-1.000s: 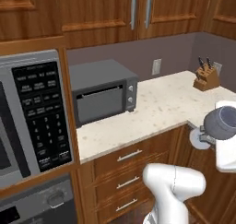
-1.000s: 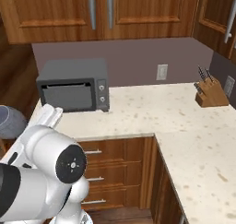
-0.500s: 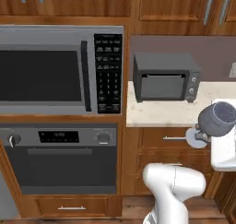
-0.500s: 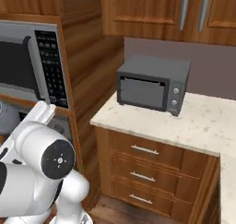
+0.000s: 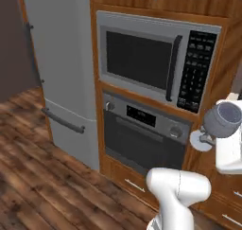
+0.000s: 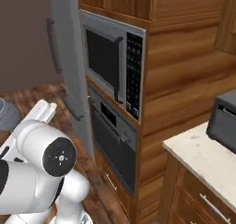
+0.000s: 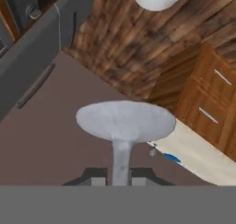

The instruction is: Retrieve the wine glasses from the counter and place one next to each plate.

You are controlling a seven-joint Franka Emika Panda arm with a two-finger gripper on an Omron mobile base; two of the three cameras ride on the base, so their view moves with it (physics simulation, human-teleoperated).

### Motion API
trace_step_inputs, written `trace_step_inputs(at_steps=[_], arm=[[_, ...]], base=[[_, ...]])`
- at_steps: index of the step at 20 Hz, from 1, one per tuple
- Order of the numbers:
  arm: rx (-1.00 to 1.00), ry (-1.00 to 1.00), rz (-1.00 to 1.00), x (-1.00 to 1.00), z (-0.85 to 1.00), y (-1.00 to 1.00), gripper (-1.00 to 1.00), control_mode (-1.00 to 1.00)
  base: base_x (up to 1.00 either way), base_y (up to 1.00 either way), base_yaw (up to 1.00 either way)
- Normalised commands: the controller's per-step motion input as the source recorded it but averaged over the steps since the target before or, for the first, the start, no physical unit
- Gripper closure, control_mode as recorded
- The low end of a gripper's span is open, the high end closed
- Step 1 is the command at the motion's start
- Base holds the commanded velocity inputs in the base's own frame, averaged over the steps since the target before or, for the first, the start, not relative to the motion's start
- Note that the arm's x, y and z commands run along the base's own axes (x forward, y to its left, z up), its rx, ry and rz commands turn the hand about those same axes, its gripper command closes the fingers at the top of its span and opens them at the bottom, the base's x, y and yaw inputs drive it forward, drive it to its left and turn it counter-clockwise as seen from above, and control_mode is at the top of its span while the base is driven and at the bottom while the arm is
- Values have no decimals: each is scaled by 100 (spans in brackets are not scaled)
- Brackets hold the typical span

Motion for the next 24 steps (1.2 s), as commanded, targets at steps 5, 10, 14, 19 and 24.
trace_step_inputs(at_steps=[5,10,14,19,24], arm=[[0,0,0,0,0,0,100,100],[0,0,0,0,0,0,100,100],[0,0,0,0,0,0,100,100],[0,0,0,0,0,0,100,100],[0,0,0,0,0,0,100,100]], base=[[0,0,100],[0,0,100],[24,-3,76],[100,-7,31],[100,-9,25]])
